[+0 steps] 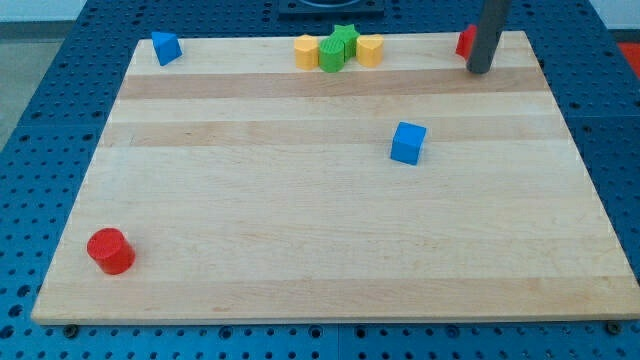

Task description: Move your arm towards the red circle

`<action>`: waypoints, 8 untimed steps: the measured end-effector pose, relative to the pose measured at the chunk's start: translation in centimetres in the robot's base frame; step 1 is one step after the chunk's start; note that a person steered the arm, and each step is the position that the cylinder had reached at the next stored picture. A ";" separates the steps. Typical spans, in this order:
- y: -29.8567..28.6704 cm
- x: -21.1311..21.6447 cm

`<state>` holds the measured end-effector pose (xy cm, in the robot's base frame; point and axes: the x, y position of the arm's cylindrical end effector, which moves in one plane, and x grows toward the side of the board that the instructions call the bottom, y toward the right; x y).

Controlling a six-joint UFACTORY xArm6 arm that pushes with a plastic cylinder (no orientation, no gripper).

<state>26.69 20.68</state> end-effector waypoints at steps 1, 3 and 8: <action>0.0 -0.8; 0.0 -1.6; -3.5 3.2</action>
<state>29.90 17.14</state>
